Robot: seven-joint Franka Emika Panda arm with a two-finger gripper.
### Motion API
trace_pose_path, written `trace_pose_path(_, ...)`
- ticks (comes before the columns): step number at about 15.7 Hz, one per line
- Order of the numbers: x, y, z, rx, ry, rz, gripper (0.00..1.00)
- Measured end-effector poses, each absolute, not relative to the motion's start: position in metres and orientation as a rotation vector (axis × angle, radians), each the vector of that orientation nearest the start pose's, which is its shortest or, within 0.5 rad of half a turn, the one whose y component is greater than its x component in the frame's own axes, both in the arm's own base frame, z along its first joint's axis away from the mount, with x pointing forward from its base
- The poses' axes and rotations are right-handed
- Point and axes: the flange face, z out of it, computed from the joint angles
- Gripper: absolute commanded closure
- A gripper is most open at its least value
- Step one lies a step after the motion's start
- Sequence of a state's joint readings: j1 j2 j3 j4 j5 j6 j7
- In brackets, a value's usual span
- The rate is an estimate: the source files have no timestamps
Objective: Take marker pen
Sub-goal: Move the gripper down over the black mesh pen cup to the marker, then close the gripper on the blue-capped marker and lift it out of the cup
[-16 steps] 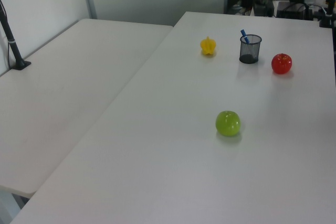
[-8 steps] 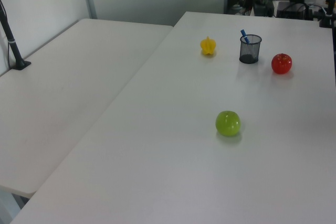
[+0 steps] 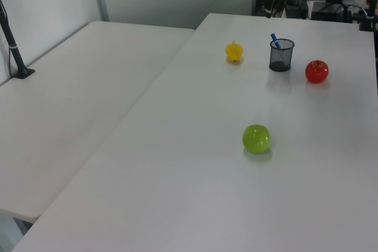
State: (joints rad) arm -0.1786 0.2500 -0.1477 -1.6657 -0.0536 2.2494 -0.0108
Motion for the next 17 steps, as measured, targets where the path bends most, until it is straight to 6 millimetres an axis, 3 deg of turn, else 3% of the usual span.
trace_pose_path(10, 0.639, -0.218, 0.438, -3.253, 0.475, -0.485, 0.26)
trace_pose_path(14, 0.637, -0.218, 0.419, -3.264, 0.471, -0.435, 0.39)
trace_pose_path(17, 0.636, -0.218, 0.410, -3.279, 0.458, -0.419, 0.66)
